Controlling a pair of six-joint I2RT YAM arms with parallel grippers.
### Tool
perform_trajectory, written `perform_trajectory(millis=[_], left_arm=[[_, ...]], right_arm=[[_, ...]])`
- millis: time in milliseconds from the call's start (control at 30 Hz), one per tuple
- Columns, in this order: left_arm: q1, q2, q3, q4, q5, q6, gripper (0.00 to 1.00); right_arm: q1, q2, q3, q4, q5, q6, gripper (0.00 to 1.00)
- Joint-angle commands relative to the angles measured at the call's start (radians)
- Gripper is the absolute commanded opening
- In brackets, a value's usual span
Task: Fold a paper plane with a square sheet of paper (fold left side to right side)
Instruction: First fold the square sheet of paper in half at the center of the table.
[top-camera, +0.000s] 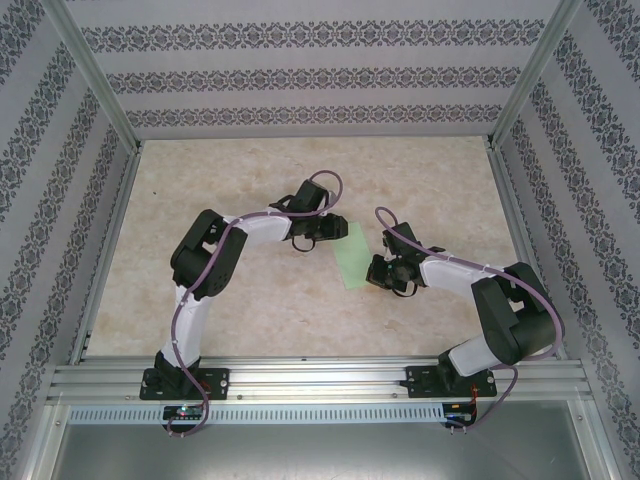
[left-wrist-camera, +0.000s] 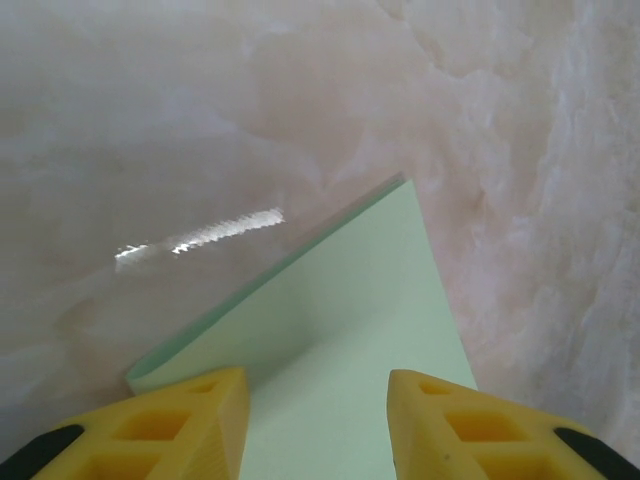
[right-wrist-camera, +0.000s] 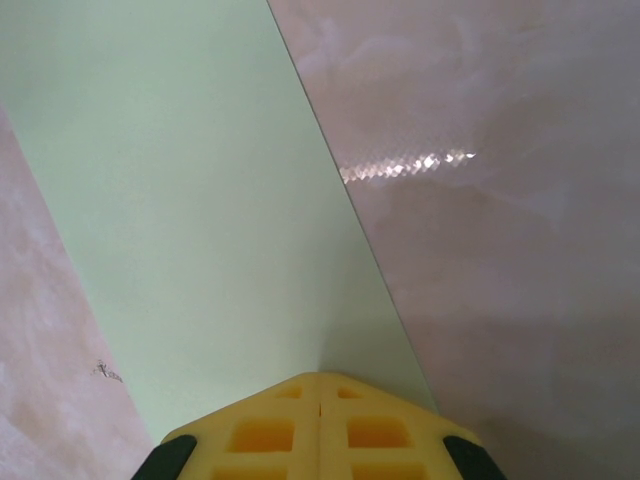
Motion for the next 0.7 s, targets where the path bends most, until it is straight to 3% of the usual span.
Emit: perform_trajectory(millis=[0,267,533,667], left_arm=[[0.072,0.065,0.023,-0.044,-0.085,0.036,0.43],[0.119,0.137,0.187,-0.168,-0.11,0.085,0.44],[0.151,0.089,0.279,-0.256,-0.107,0.136,0.49],[0.151,-0.009,0.217,-0.234,-0.068,0.141,0.51]], right_arm=[[0.011,0.04,-0.023,-0.12,0.062,-0.014,0.02],[0.02,0.021,-0.024,-0.112,0.048,-0.01,0.03],[0.024,-0.015,0.018,-0.114,0.014,-0.02,0.05],[0.025,-0.085,0.05,-0.109,-0.021,-0.032,0.14]])
